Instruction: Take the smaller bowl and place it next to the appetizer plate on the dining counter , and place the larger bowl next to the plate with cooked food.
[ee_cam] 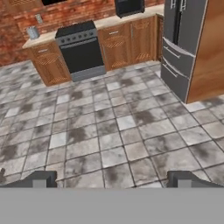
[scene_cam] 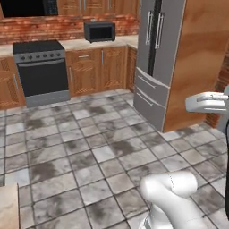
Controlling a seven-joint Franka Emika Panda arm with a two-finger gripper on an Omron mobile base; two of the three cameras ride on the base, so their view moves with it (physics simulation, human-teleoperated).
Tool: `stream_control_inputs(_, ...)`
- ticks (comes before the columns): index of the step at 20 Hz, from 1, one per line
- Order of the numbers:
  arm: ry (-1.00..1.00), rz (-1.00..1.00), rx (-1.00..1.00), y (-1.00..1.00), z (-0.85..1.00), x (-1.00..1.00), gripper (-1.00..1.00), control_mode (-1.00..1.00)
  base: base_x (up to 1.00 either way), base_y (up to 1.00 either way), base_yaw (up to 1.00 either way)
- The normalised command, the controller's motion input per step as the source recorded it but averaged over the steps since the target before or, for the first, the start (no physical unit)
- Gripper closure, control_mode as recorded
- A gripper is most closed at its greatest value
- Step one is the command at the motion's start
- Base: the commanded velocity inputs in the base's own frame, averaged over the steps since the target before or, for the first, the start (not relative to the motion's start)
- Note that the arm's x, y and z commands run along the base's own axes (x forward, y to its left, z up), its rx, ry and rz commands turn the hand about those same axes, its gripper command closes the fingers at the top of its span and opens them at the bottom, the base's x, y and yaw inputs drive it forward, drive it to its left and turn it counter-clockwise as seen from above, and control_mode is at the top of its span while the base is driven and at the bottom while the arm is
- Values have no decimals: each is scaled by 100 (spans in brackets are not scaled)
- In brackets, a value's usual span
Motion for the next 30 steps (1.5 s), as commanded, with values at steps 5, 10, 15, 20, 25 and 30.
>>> stream_control_inputs(5, 0, 0, 0, 0, 0, 0, -100, 100, 100, -12, 0)
stream_control_inputs(10, 0, 0, 0, 0, 0, 0, -100, 100, 100, -26, 0)
stream_control_inputs(15, 0, 0, 0, 0, 0, 0, -100, 100, 100, -23, 0)
stream_control_inputs(20, 0, 0, 0, 0, 0, 0, -100, 100, 100, -16, 0)
stream_control_inputs(25, 0, 0, 0, 0, 0, 0, -100, 100, 100, -13, 0)
stream_control_inputs(30, 0, 0, 0, 0, 0, 0, -100, 100, 100, -16, 0)
